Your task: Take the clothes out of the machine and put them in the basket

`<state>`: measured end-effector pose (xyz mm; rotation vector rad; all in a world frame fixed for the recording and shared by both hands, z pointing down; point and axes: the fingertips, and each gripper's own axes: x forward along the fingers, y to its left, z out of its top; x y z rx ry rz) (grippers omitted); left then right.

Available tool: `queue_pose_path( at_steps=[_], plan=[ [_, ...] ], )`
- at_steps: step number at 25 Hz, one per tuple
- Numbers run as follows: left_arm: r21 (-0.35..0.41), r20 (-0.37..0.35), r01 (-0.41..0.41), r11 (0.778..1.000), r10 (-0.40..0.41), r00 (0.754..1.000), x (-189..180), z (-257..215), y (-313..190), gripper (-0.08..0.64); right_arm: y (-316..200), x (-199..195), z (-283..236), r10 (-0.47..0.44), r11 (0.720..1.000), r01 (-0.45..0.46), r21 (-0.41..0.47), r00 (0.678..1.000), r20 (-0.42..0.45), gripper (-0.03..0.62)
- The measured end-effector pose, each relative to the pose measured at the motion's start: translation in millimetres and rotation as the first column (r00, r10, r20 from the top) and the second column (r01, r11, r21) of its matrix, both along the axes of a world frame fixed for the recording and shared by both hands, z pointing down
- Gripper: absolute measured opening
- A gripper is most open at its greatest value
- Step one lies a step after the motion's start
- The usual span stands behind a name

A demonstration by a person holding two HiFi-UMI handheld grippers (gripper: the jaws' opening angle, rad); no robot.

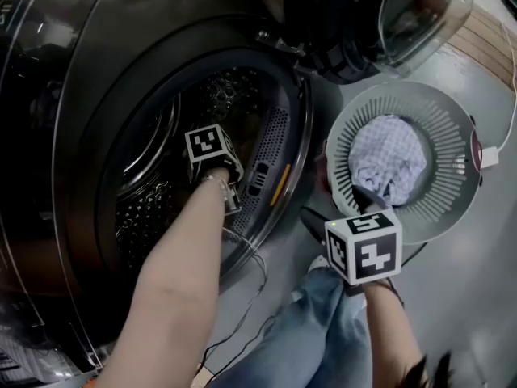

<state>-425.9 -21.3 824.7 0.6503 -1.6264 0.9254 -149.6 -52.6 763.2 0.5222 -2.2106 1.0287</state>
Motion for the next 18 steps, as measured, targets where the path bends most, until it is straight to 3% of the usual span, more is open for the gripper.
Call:
queue_pose_path(
  at_steps=[3, 9, 18],
  plan=[
    [-0.012, 0.134, -0.07, 0.997, 0.071, 0.988, -4, -13, 0, 0.089, 2, 4, -12, 0.007, 1.0, -0.007, -0.007, 1.0, -0.005, 0.462],
    [-0.025, 0.333, -0.153, 0.988, 0.153, 0.931, 2, -53, 7, 0.084, 12, 14, -37, 0.034, 0.999, -0.035, -0.007, 0.999, -0.015, 0.462],
    [0.009, 0.428, -0.23, 0.973, 0.204, 0.88, 31, -92, 13, 0.084, 34, 33, -66, 0.07, 0.997, -0.07, -0.011, 0.997, -0.037, 0.462]
  ],
)
